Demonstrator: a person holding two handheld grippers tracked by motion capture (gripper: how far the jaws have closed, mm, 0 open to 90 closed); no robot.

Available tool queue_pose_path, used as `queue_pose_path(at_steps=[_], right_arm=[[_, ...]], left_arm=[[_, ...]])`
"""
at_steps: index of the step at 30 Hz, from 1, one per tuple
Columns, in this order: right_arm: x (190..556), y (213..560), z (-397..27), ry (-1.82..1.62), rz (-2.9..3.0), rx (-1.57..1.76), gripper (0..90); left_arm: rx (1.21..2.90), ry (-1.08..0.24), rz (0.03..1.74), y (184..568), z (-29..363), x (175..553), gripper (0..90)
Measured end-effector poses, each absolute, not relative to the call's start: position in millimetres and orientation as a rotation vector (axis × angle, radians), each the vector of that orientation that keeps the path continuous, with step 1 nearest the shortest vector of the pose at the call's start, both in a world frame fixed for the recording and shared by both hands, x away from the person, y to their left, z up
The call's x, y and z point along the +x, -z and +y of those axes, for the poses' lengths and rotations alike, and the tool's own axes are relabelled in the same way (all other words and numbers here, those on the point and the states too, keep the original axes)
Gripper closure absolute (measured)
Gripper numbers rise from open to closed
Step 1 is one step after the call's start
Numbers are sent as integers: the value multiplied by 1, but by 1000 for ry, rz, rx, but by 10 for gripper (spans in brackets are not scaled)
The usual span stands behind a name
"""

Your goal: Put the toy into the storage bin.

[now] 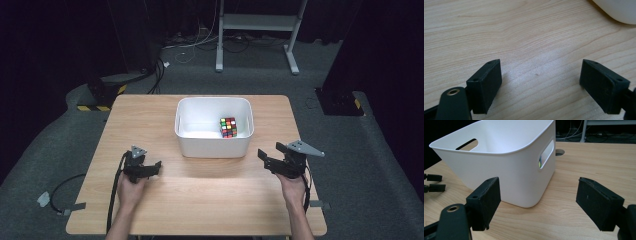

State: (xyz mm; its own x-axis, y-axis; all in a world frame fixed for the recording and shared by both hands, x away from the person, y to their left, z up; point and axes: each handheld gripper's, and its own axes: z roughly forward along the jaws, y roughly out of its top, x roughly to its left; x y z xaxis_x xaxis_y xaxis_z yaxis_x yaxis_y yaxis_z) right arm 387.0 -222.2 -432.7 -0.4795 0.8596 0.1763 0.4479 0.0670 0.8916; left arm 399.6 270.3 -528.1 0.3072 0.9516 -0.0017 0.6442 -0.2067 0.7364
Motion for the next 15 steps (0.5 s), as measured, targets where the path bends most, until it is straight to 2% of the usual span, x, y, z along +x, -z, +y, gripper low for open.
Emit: queue_pose_path(at_steps=[15], right_arm=[[388, 444, -216, -1361, 1985, 1311, 195]], left_arm=[[1940, -619, 1413, 528, 270, 400, 180]])
